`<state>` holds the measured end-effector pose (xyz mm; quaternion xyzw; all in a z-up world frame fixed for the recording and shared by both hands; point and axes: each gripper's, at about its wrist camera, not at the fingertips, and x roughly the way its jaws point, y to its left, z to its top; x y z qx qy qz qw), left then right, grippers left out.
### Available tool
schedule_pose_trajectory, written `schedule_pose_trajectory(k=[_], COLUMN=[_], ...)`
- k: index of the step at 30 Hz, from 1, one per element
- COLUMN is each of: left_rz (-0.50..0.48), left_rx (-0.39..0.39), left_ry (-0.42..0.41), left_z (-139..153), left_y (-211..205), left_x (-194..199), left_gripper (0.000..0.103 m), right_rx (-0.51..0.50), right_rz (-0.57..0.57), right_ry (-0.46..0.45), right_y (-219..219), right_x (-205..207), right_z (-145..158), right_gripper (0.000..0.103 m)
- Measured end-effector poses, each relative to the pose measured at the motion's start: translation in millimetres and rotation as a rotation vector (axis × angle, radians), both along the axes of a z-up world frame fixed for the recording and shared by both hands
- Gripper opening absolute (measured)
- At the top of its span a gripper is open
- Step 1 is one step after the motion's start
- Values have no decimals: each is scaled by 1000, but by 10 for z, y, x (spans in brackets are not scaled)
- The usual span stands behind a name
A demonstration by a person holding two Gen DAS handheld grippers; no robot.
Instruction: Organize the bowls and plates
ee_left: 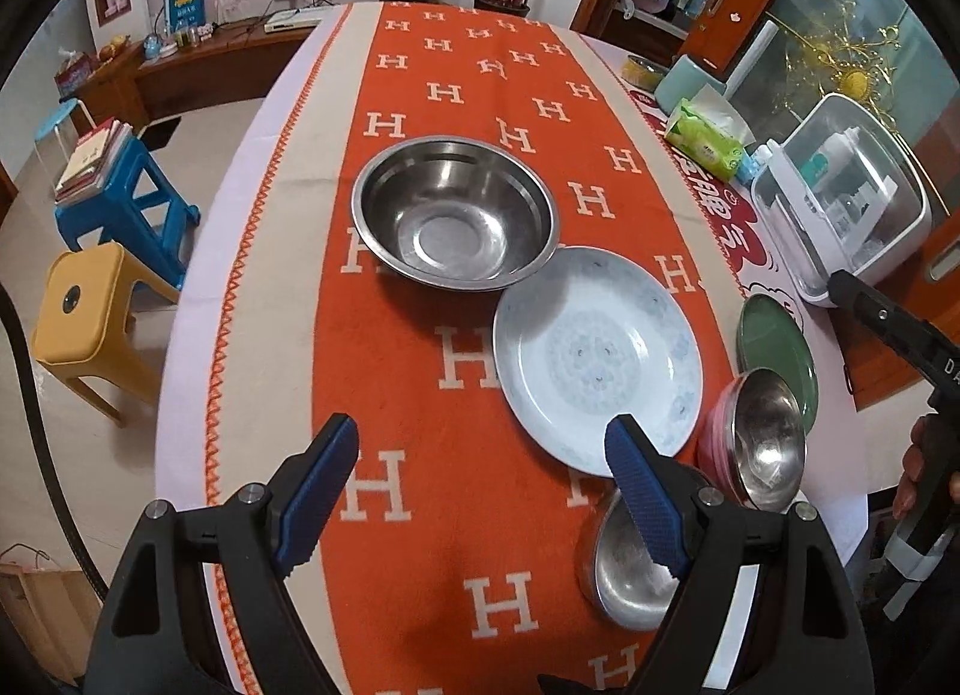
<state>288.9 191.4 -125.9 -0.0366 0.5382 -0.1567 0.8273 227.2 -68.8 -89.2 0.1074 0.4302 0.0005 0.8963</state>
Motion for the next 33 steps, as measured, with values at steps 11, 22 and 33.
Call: schedule_pose_trajectory(k=[11, 22, 33], left_rz=[-39, -85, -138], left_rx=[-44, -3, -42], left_ry=[172, 241, 226], left_z=[-571, -941, -1009], left_y=[-219, -427, -610], left_x=[325, 472, 477], left_gripper=[83, 83, 83], right_rx=[120, 259, 272], right_rz=[2, -48, -35], right_ry=[145, 291, 350], right_y=[-98, -168, -143], right_x=[355, 596, 781], right_z=[-598, -1123, -1364], right_gripper=[73, 73, 58])
